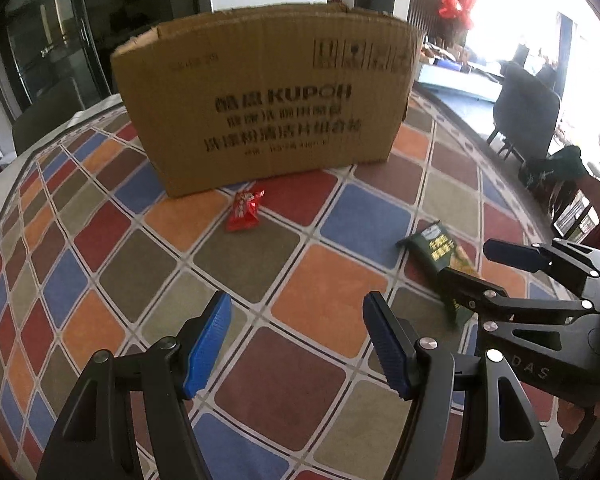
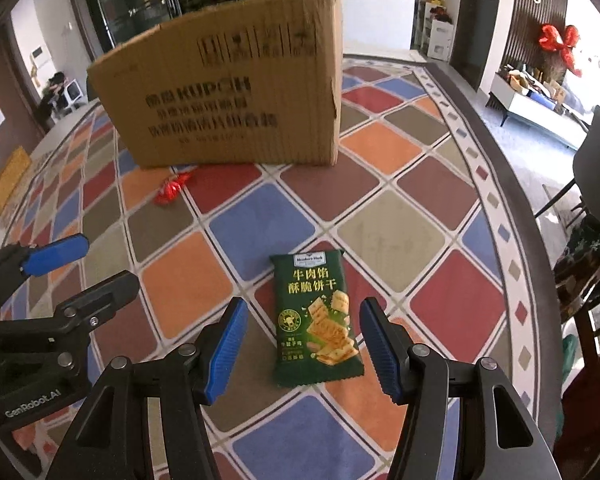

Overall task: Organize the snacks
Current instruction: 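Withdraw both tools from the box toward the green biscuit pack and red candy, then grasp the green biscuit pack with right tool while left tool grasps red candy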

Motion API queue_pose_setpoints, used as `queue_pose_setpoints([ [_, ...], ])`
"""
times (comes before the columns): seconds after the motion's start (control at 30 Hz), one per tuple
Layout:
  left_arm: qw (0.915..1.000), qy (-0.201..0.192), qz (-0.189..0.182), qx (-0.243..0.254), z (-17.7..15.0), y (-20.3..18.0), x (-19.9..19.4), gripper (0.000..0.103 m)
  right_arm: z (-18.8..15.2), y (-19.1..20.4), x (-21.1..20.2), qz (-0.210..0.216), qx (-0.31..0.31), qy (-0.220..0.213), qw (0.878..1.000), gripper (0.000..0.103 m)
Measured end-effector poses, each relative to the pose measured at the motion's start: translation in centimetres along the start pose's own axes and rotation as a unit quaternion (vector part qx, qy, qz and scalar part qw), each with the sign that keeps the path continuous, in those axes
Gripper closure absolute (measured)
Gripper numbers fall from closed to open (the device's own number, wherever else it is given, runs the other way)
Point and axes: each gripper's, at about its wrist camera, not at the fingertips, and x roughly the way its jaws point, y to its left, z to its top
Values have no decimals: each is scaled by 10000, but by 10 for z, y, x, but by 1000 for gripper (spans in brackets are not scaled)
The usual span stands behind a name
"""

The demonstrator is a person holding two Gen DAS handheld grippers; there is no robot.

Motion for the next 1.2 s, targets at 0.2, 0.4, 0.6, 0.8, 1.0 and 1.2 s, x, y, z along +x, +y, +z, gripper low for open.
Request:
queue_pose_setpoints([
  [0.2,9999,150,29,26,-4,-1,11,36,-3,-1,15,-70,-2,166,9998,44],
  [0.4,9998,197,34,36,-2,-1,16,36,0,1,22,-216,-130,156,9996,44],
  [0.6,9997,217,30,54,0,0,19,36,2,5,29,-403,-315,179,9985,45],
  [0.8,9997,233,-2,-4,1,2,23,36,1,8,30,-323,-326,151,9988,56],
  [1.0,9998,174,-59,-106,2,8,23,36,0,7,26,-288,-201,54,9994,57],
  [1.2,9997,53,-171,-169,7,17,24,36,5,11,17,-161,-51,-95,9998,57],
])
